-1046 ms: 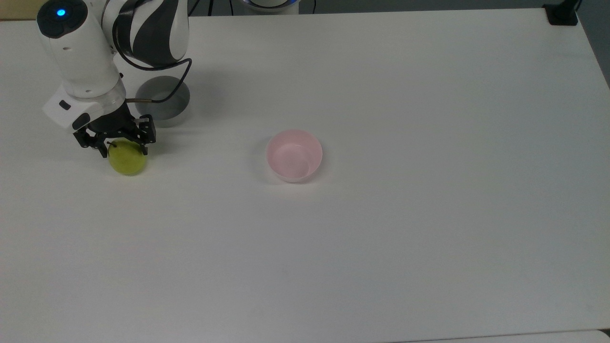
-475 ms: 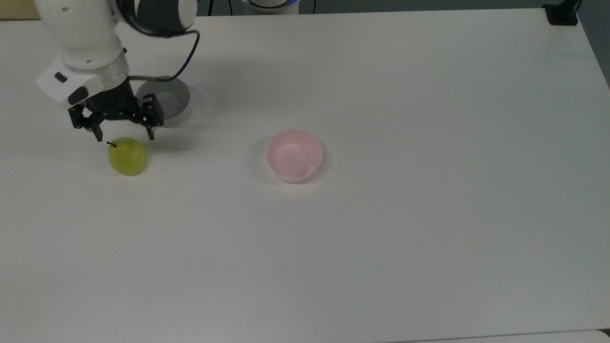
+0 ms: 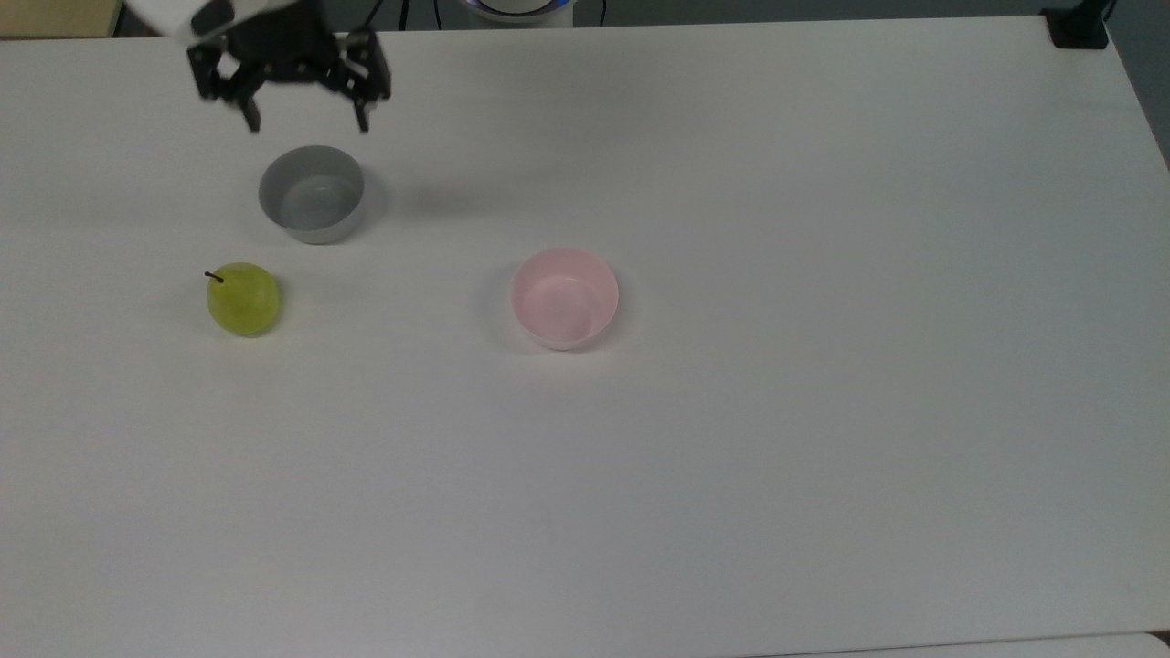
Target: Pick up a pear from the bowl
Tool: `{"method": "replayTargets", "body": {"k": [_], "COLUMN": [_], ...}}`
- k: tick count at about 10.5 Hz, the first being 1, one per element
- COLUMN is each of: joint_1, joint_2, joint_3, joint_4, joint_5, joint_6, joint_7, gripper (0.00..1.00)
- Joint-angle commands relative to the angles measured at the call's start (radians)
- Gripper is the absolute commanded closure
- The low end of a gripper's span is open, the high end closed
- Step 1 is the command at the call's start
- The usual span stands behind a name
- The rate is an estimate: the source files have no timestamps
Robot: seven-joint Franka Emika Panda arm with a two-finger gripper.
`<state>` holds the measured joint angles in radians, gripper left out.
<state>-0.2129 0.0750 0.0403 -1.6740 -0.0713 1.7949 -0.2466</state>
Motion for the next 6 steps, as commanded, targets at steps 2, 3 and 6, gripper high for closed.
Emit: {"method": "replayTargets", "body": {"k": [2,3,6], "joint_1": [0.104,0.142,0.276], "joint_2": [-0.130,-0.139,-0.129], "joint_3": [-0.022,-0.045,-0.163], "joint_4": [-0.027,-0.027,-0.039], "joint_5": [0.005,0.030,0.129], "joint_6": [-0.135,-0.137,-0.102], "joint_7": [0.098,0.137,0.135], "gripper": [0.00,0.00,0.00]}}
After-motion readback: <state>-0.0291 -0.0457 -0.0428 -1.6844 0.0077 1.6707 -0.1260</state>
